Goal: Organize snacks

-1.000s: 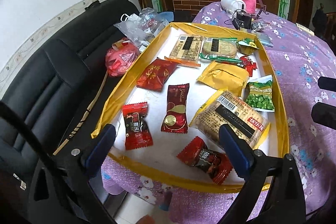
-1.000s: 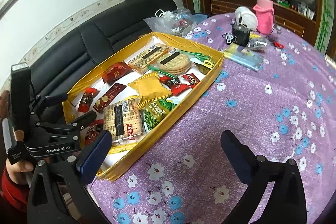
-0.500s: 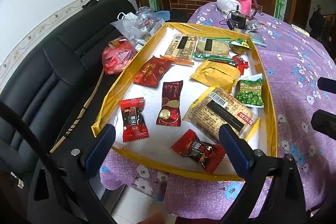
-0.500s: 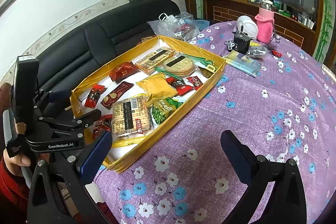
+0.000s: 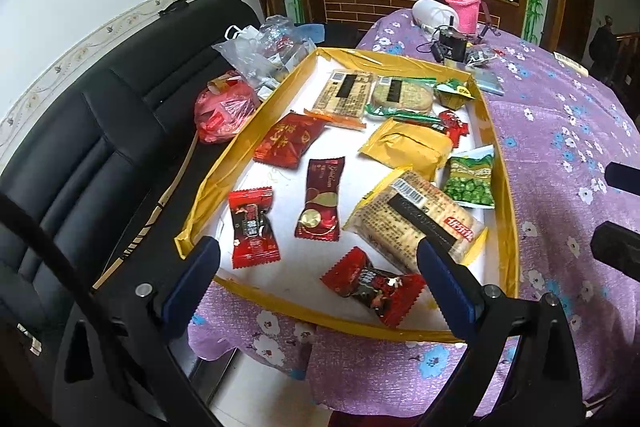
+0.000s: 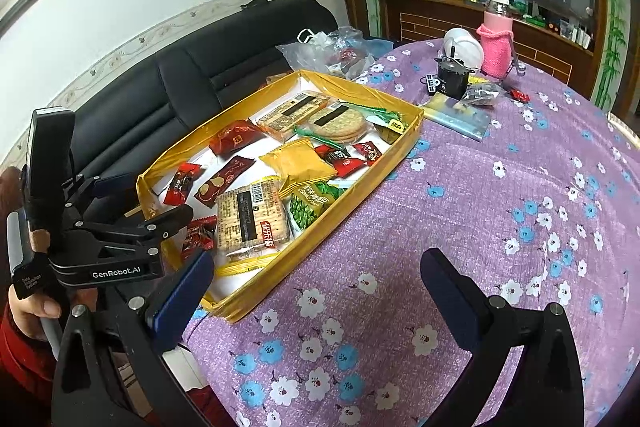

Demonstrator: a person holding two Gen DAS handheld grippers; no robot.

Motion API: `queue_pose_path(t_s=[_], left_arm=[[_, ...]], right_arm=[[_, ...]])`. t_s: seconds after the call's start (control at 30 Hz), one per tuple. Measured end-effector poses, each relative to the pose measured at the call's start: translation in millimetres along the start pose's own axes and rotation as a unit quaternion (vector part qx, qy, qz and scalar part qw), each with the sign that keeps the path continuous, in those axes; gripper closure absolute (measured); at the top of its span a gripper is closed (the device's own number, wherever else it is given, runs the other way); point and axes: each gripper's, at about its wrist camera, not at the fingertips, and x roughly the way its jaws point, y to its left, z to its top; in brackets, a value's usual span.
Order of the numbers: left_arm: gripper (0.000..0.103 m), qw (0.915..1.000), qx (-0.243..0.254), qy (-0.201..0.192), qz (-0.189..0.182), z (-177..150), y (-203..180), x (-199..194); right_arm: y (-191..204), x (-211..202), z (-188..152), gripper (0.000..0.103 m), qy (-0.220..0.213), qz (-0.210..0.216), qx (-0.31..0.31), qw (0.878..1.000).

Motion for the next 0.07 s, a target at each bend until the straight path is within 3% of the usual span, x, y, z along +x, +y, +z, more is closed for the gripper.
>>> queue_pose_path(t_s=[0.07], left_arm=[[0.004, 1.0, 0.004, 0.0, -0.003, 0.6, -3.7, -1.2]], right_arm=[[-0.7, -0.9, -0.6, 0.0, -0.002, 0.001, 0.002, 1.0]])
